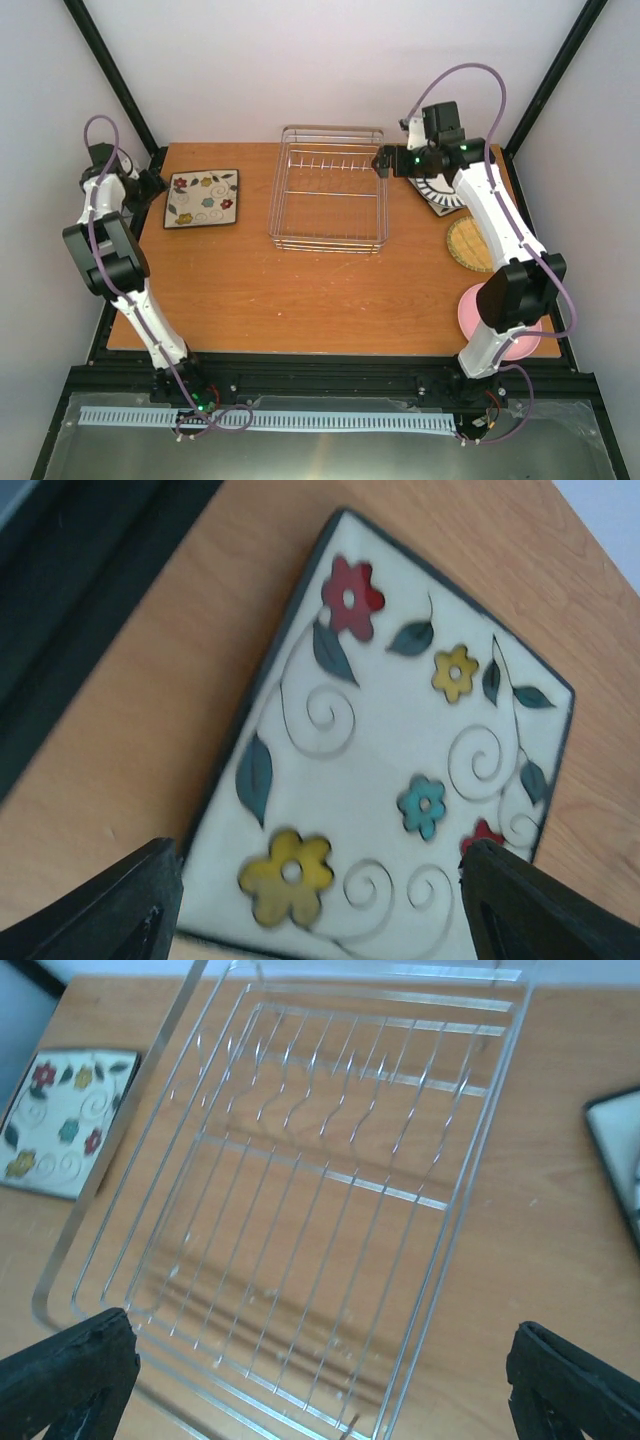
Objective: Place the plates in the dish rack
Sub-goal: Pick up the plate at the center of the board.
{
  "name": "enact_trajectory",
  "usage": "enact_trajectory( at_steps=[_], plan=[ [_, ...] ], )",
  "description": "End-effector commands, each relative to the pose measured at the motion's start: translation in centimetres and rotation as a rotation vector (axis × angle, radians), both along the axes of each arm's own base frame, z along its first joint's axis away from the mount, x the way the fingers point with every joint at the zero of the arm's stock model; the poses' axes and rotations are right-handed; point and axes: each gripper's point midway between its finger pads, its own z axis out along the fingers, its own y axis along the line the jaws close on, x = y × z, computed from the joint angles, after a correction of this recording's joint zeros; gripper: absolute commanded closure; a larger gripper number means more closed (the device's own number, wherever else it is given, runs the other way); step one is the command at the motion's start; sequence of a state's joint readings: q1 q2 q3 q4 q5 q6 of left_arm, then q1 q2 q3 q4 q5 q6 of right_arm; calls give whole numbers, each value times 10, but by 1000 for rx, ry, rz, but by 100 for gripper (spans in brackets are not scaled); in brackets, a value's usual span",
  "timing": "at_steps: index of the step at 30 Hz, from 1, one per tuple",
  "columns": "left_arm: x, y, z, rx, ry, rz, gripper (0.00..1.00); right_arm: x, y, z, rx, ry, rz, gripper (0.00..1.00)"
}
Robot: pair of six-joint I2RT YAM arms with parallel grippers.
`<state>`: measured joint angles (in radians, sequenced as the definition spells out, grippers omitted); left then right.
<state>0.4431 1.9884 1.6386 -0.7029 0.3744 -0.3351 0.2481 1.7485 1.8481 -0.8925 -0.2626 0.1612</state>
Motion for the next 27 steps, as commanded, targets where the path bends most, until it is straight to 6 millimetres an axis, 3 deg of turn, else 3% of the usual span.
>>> enact_trajectory(
  at_steps=[1,7,15,27],
  plan=[
    [8,17,-9,72,46,-66,23,-14,6,-7,97,7,66,0],
    [13,17,-37,59,75,-97,23,-21,6,-8,113,10,86,0],
    [22,13,-55,31,63,-151,24,-17,9,-10,132,22,91,0],
    [14,7,-94,-25,140,-163,27,-12,6,-11,124,21,69,0]
  ],
)
